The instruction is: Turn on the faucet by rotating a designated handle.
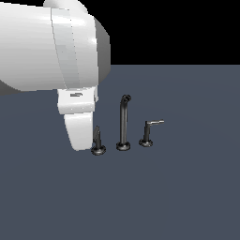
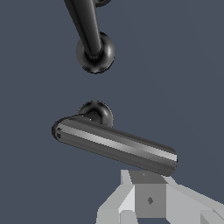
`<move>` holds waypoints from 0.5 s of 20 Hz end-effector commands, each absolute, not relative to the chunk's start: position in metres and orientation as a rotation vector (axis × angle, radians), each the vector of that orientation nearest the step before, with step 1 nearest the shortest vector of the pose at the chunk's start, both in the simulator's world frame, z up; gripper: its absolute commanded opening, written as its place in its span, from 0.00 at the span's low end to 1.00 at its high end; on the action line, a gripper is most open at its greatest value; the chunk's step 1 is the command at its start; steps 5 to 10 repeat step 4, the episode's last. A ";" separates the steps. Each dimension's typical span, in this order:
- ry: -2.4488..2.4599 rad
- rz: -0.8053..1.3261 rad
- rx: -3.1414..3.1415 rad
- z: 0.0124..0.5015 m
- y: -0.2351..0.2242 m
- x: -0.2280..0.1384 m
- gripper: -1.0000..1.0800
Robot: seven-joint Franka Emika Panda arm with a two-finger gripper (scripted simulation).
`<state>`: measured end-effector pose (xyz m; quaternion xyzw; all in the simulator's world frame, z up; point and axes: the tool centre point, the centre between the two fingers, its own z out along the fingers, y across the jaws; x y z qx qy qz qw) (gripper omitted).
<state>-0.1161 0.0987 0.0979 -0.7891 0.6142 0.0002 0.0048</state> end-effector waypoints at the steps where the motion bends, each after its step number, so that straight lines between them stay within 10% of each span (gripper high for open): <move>1: 1.961 0.000 -2.452 0.098 0.076 -0.119 0.00; 10: 1.964 0.000 -2.451 0.098 0.067 -0.122 0.00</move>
